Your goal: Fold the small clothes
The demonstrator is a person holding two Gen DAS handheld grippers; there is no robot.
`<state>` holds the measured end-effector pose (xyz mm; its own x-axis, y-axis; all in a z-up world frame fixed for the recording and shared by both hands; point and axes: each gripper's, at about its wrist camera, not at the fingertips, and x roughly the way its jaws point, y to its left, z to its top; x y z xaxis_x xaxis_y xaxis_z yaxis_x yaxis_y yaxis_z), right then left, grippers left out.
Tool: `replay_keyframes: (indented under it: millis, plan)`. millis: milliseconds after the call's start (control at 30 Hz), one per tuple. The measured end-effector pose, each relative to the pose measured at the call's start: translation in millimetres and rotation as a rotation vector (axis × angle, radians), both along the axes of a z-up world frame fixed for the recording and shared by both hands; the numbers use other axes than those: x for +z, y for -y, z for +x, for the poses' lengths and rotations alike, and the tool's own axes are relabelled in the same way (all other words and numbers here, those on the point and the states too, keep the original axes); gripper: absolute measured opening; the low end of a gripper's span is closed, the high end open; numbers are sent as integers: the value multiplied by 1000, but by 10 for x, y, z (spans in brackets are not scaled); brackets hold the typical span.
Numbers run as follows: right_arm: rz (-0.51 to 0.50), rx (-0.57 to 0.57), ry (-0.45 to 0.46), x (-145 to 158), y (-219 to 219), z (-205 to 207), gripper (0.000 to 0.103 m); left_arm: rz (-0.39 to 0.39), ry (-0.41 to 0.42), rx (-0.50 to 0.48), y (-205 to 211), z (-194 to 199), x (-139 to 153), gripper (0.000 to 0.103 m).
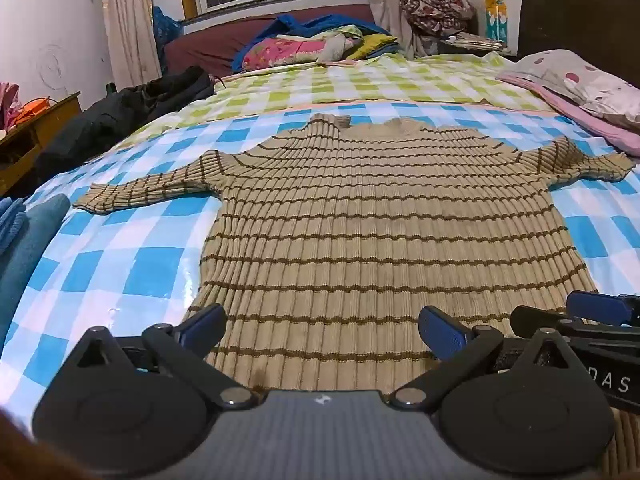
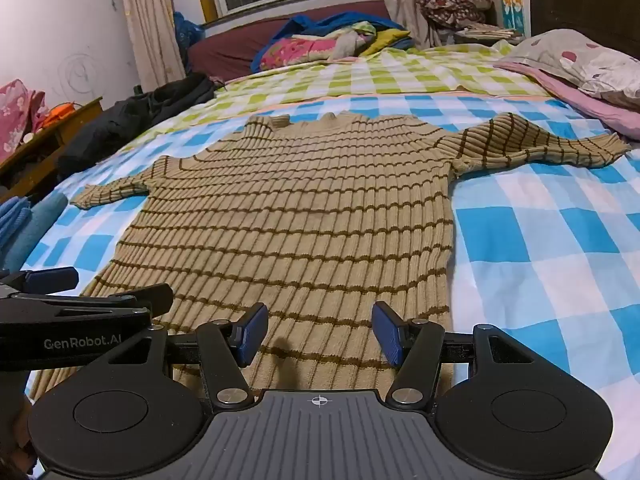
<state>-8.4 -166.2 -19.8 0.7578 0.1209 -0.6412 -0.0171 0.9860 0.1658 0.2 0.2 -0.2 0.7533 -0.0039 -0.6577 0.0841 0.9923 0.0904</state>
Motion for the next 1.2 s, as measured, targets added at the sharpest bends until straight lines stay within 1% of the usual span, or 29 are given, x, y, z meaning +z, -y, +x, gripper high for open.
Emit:
replay_keyframes:
  millis: [100,133,200,233,333,400,733,1000,1200]
  plan:
    - [3,0,-1,-4,2,2,58,-9,-9,-1,-5,1,-7,103]
    - [2,1,-2,-5,1,3,58,-44,-6,1,-94,-12,40,103]
    - [-3,3,-5,-10,-2,7,58,-27,-6,-1,-91,-33,35,103]
    - [-2,3,-5,-12,2,6,58,-17,-21,2,-26,18,-11,103]
    - [-10,2,-10,-22,33,-2,58,-41,-37,4,-63,21,-32,103]
    - [-17,3,-13,-18,41,-5,58,-38,-48,6,-35,48,-95,103]
    - [-33,-4,-32,-88,9,50,58,-38,-65,1,-10,64,-180,103]
    - [-58,-2,-37,-133,-20,71,58,-32,-106,-2,-12,116,-320,103]
    - [-78,3,-32,-158,-45,78,58,-75,-127,8,-72,117,-389,103]
